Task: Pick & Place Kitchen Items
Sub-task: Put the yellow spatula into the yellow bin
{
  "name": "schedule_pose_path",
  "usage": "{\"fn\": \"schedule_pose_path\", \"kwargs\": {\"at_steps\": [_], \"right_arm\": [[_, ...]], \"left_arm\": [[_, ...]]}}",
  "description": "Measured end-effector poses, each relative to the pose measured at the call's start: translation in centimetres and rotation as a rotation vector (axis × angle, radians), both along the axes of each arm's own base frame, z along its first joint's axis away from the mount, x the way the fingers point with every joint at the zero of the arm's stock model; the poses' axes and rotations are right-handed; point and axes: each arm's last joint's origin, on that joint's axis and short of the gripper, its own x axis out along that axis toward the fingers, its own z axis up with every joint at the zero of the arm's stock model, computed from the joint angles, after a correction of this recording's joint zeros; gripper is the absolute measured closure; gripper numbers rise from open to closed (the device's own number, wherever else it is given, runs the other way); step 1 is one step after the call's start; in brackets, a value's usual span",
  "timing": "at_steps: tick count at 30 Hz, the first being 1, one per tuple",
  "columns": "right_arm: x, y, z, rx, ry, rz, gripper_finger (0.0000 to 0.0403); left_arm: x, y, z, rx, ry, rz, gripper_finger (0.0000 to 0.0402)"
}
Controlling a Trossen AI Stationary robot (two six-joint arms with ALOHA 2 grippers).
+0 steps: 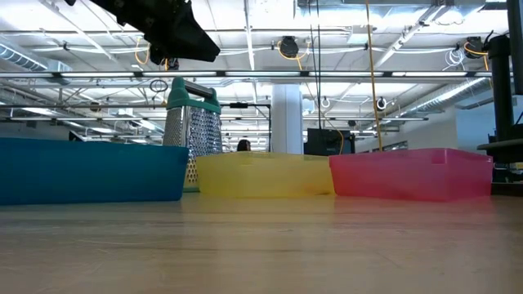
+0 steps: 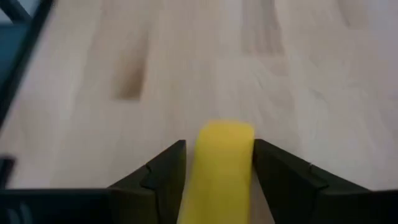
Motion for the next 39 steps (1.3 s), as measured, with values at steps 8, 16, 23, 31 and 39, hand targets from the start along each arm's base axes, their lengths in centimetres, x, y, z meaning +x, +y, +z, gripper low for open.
{"fn": "schedule_pose_path", "kwargs": {"at_steps": [8,16,23,31,39], "right_arm": [[-0.8,1.0,-2.6,-0.151,-0.093,0.051,0.0236],[-1.4,0.6,-2.7,-0.232,-0.063,0.089,0.0237],[-1.7,0.6,-2.8,-0.197,-0.056,0.058,0.0289],[-1.7,0.5,-2.8,-0.224,-0.085,0.068,0.0394],[-1.7,0.5,-2.1,-0.184,-0.092,0.050,0.0403]], "left_arm": [[0.1,0.0,0.2,-0.007,-0.030,0.007,0.0289],[0.1,0.0,0.3,-0.024,-0.041,0.018,0.0289],[0.1,0.0,0.3,-0.048,-0.051,0.029,0.0289],[0.1,0.0,0.3,-0.048,-0.050,0.029,0.0289],[0.1,0.0,0.3,-0.047,-0.050,0.028,0.0289]]}}
